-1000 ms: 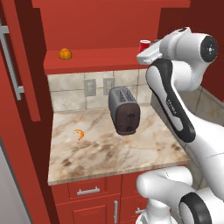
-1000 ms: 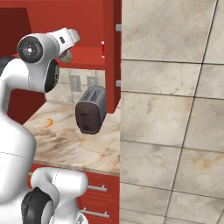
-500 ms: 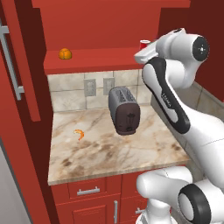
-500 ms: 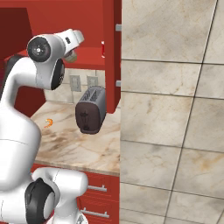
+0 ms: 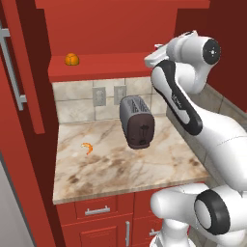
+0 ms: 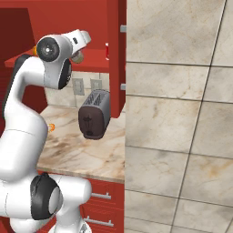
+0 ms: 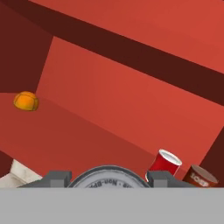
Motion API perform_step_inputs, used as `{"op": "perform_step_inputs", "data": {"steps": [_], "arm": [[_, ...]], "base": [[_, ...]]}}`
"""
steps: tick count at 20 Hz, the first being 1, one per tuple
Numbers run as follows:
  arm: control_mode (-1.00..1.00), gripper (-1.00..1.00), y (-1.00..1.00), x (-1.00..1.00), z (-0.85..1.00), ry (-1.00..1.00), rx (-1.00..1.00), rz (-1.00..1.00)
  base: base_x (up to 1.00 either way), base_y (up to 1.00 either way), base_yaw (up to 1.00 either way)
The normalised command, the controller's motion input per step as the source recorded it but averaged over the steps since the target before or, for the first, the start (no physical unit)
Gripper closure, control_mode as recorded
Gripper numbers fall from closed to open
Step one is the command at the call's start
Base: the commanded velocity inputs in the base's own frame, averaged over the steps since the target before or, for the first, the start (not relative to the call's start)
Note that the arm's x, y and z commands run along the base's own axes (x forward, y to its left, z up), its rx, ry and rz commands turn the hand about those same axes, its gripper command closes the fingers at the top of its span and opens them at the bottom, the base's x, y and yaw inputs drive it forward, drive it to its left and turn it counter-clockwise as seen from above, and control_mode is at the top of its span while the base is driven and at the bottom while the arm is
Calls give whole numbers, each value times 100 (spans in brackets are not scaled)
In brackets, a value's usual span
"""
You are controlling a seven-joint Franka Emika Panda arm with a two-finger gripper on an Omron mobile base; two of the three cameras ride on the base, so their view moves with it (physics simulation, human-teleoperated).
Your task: Pick the cans from the counter and place them in their designated side in the cabinet.
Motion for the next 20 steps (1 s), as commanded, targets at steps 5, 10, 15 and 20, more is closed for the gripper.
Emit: {"op": "perform_step_inputs", "data": {"steps": [5,10,15,20], "arm": [[-100,100,-1,32,-4,1,0,0],[-100,100,0,28,-4,1,0,0],[-100,100,0,26,0,6,0,0],[-100,100,0,19,0,6,-2,0]], "base": [[0,0,0],[0,0,0],[0,0,0],[0,0,0]]}}
